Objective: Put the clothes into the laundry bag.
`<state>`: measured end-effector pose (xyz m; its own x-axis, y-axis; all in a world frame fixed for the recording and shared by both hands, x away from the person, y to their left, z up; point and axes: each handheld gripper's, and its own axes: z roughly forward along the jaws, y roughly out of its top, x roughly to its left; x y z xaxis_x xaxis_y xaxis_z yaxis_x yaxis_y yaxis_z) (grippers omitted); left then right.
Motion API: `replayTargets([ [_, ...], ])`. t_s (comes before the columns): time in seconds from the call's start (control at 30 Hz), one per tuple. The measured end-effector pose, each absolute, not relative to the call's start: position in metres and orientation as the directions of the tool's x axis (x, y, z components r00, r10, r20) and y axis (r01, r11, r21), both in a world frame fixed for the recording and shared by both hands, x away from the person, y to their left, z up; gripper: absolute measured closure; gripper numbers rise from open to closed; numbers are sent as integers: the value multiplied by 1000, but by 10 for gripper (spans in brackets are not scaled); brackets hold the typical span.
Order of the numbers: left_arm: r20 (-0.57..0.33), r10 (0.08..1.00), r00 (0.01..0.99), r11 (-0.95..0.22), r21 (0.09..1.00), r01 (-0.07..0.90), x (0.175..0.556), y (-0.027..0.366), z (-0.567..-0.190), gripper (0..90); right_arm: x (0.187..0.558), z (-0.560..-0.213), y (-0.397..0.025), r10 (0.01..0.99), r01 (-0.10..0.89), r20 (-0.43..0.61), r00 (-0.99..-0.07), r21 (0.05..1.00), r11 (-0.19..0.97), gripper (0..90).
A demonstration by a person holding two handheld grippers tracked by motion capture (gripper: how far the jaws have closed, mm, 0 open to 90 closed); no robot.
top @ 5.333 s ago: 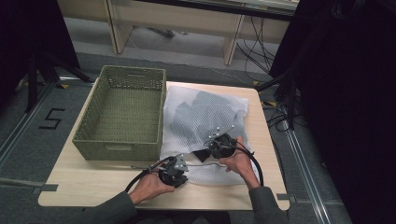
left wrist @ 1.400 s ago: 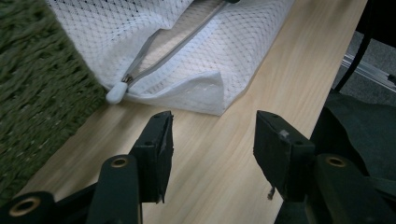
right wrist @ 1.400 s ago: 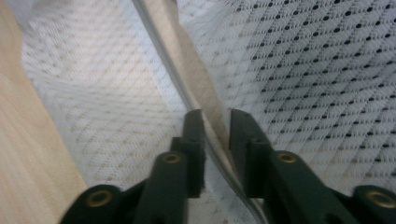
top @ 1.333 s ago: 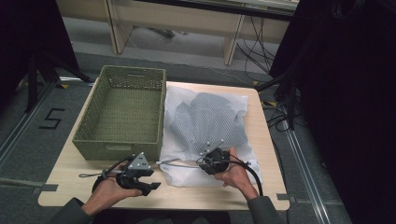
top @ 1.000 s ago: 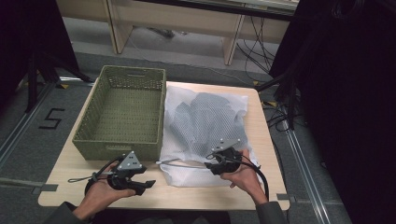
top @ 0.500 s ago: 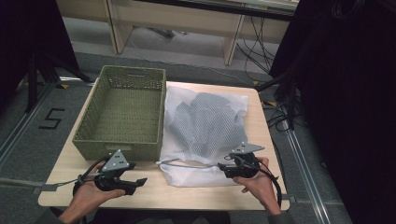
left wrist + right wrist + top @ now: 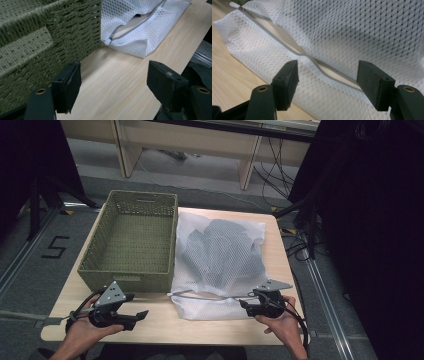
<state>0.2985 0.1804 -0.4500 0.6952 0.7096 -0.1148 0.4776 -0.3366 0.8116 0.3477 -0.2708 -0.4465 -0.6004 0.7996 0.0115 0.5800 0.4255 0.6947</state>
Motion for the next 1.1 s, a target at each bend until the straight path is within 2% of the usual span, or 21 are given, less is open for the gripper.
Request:
replayTargets([
  [0.17,-86,704,705,-360,812,459,290,182,-450,229,337,-448,-277,803,576,-2,-596,695,429,330],
  [0.2,-101,713,694,-332,823,461,288,179,-452,210,332,-450,-281,806,574,-1,-591,702,422,325],
  [0.27,-72,702,708,-367,816,446,287,179,-453,208,328,-450,-281,819,593,21,-573,701,396,325],
  [0.4,-92,718,690,-330,827,454,286,175,-453,206,316,-455,-284,824,612,33,-566,687,393,319],
  [0.5,-79,714,695,-348,822,450,287,177,-452,207,314,-458,-285,812,599,20,-584,686,414,317],
  [0.53,-80,704,706,-354,822,446,288,177,-453,207,312,-456,-284,823,624,35,-567,670,402,316],
  [0.6,-88,704,705,-344,826,447,288,175,-453,208,313,-458,-285,808,588,-4,-589,684,432,316],
  [0.73,-93,713,695,-342,819,461,289,175,-453,210,312,-458,-283,817,596,-4,-577,682,424,316],
  [0.87,-60,694,717,-384,812,440,291,177,-453,210,313,-458,-285,815,594,-7,-580,681,428,316],
  [0.9,-91,711,698,-348,816,462,290,175,-454,212,313,-458,-285,816,595,-5,-578,681,426,316],
  [1.0,-57,693,719,-390,808,441,291,177,-453,216,313,-457,-286,812,595,-13,-584,674,438,316],
  [1.1,-62,697,714,-382,811,444,291,177,-454,217,314,-458,-286,810,588,-20,-586,677,442,316],
])
